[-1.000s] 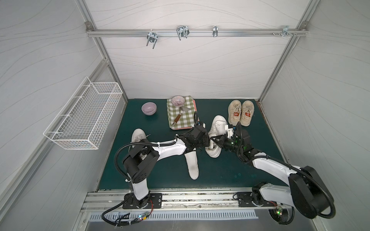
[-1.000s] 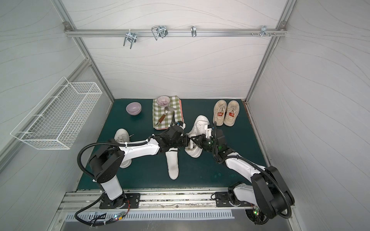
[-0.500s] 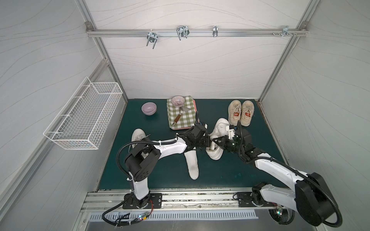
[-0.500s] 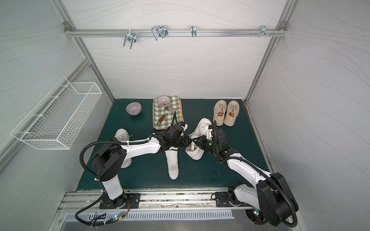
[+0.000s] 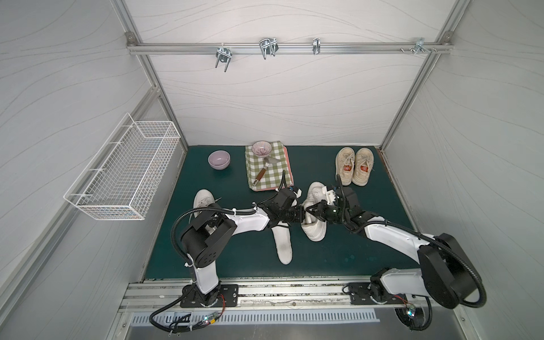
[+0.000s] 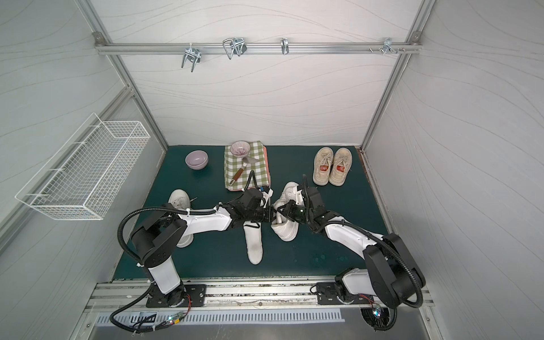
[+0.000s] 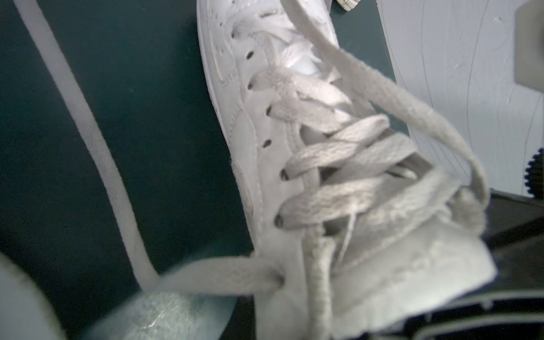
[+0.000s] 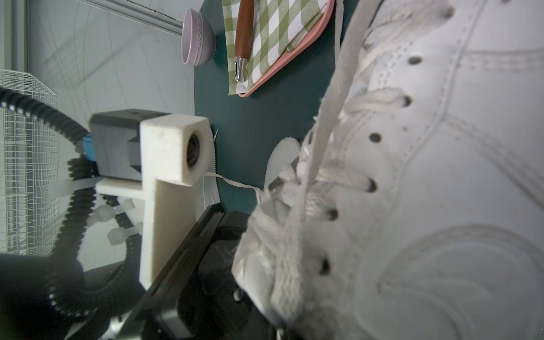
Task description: Remove the insole from the shoe
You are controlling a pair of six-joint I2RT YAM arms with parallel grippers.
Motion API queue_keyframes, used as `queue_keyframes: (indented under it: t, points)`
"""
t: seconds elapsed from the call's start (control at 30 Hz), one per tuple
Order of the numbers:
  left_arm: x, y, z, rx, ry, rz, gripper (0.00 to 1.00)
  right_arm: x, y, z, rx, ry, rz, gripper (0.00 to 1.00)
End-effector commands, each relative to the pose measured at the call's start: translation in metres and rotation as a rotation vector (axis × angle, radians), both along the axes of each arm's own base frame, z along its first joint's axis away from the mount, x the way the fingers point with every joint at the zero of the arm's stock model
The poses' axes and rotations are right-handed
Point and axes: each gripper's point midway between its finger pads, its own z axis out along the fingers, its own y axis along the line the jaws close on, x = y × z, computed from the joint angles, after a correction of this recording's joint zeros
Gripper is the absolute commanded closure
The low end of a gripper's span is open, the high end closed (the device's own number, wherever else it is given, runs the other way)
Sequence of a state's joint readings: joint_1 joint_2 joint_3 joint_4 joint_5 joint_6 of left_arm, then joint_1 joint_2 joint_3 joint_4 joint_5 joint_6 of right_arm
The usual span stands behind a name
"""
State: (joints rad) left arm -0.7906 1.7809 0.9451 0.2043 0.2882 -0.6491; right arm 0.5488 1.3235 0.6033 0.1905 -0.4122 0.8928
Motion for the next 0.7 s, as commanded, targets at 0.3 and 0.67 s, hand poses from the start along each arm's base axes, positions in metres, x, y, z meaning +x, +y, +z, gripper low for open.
queue_keyframes:
  t: [0.3,0.67]
  points:
    - [0.007,-0.002,0.03,-0.082,-0.122,0.027,1.0,-0.006,0.004,0.014,-0.077,-0.072,0.093,0.85]
    - [0.004,-0.001,0.052,-0.1,-0.202,0.051,1.0,-0.02,0.004,-0.009,-0.179,-0.055,0.169,0.67]
